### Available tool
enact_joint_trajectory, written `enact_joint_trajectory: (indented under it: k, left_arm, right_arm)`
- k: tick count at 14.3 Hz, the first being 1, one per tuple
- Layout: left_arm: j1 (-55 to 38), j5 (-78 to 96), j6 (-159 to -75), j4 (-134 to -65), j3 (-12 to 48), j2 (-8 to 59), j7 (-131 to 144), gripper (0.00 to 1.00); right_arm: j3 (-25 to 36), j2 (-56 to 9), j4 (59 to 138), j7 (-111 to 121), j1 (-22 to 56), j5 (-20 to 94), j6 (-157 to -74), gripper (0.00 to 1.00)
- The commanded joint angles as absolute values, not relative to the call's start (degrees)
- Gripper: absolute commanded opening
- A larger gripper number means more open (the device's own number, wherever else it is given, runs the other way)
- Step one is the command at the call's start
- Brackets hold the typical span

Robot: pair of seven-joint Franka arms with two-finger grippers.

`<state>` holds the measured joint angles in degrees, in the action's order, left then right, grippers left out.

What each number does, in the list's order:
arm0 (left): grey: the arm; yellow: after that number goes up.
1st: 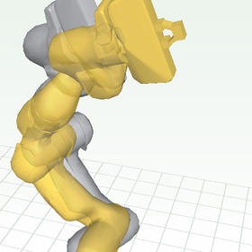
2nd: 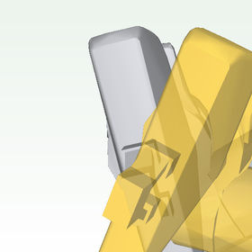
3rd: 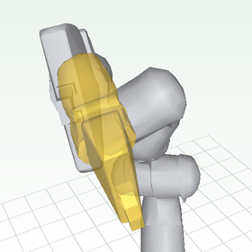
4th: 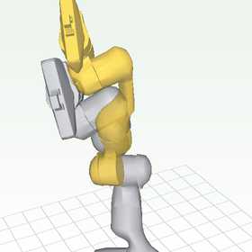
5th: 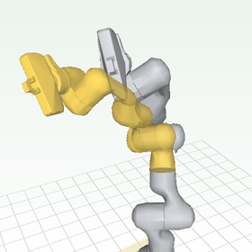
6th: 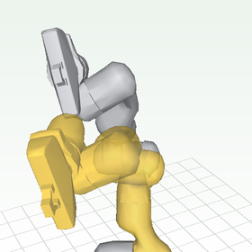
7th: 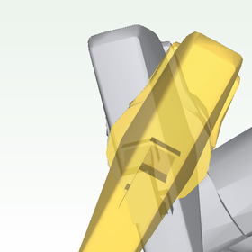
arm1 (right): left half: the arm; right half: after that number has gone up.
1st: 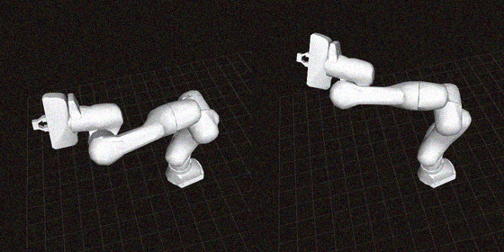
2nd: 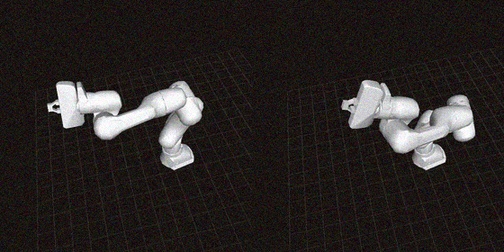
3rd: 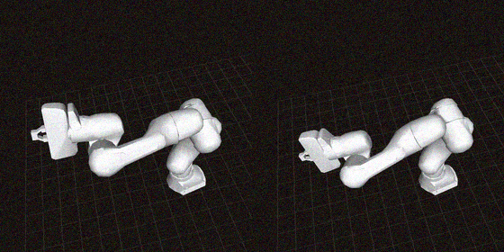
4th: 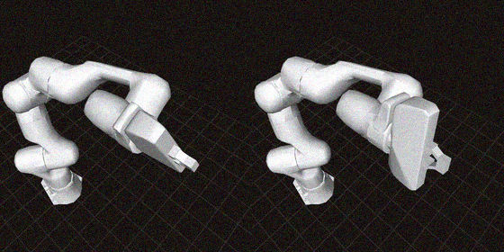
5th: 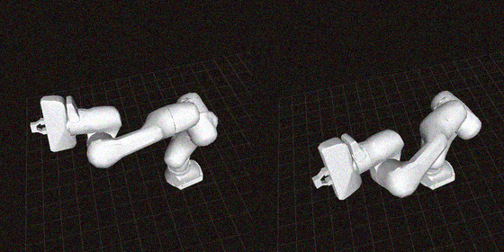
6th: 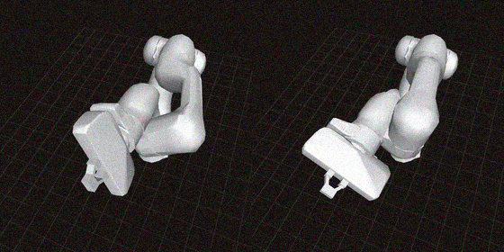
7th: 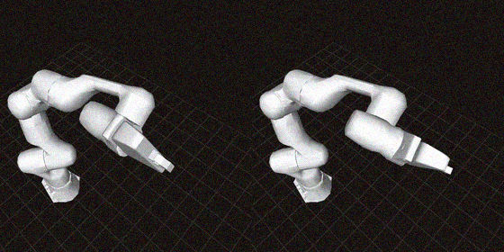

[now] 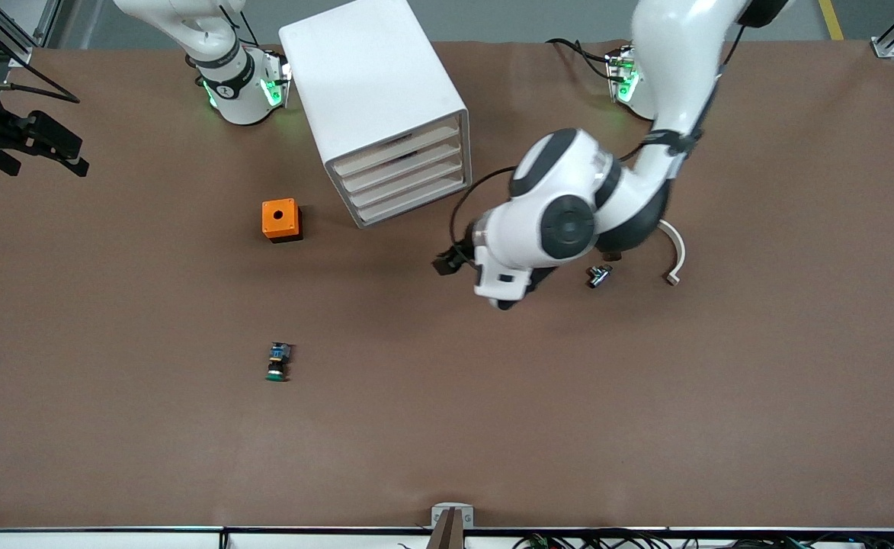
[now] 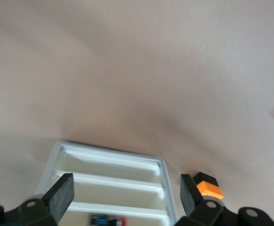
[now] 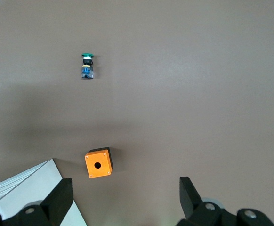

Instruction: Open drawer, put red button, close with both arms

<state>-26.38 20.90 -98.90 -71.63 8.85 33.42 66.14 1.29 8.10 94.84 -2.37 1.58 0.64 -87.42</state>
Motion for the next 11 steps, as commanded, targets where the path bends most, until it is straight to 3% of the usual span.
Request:
enact_joint_trajectory:
  k: [1,7,11]
  left_arm:
    - [-21.9,15.8,-94.0,-73.7,9.1,28.5,57.0,0.99]
    - [-10.7,7.7,-82.4,-73.8,9.2,22.0,35.7,0.99]
    - [-2.5,4.6,-79.2,-74.3,10.6,19.8,23.6,0.99]
  right_arm:
    - [1.3,9.6,95.9,-1.8,1.7,-0.2,-87.3,1.00]
    - [1.3,9.6,95.9,-1.8,1.7,-0.2,-87.1,1.00]
    - [1.3,9.7,95.9,-1.8,1.7,-0.2,-87.0,1.00]
